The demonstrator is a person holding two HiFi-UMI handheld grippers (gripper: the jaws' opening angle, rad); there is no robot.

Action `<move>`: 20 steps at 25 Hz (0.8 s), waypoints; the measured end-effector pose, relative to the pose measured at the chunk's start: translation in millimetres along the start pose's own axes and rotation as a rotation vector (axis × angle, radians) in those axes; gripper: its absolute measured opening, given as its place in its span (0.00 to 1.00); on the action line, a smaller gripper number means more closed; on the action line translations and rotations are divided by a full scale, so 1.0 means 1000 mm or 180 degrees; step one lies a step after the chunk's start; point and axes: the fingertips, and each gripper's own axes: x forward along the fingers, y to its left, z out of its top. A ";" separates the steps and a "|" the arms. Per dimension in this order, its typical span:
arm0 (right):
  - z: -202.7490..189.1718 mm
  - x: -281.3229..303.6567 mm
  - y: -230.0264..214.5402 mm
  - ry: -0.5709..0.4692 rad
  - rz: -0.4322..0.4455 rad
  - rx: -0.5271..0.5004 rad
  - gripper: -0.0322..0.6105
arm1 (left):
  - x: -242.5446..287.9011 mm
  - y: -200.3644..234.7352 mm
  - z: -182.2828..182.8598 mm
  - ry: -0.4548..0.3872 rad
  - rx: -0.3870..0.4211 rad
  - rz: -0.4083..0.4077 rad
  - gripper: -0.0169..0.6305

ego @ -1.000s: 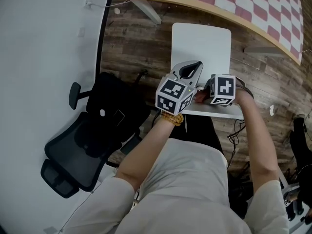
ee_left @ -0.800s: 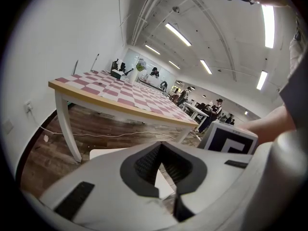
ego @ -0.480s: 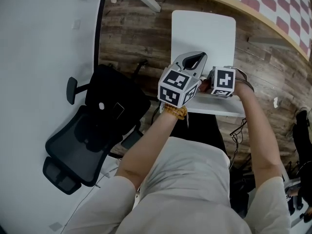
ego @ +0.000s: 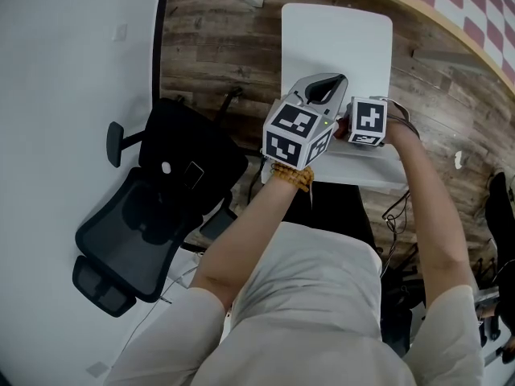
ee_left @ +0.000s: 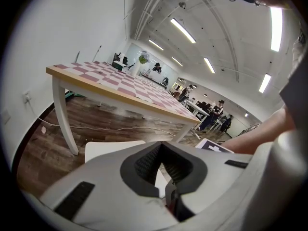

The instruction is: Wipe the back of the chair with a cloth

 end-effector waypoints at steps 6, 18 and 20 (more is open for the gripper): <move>-0.004 -0.008 0.011 -0.0043 0.0063 0.0057 0.18 | -0.003 -0.005 0.000 0.0006 -0.0003 -0.0019 0.05; -0.003 -0.049 0.050 -0.0191 0.0275 0.0099 0.18 | -0.015 -0.027 0.018 -0.0090 0.0064 -0.0071 0.05; -0.003 -0.055 0.056 -0.0211 0.0336 0.0114 0.18 | -0.019 -0.032 0.025 -0.0121 0.0073 -0.0079 0.05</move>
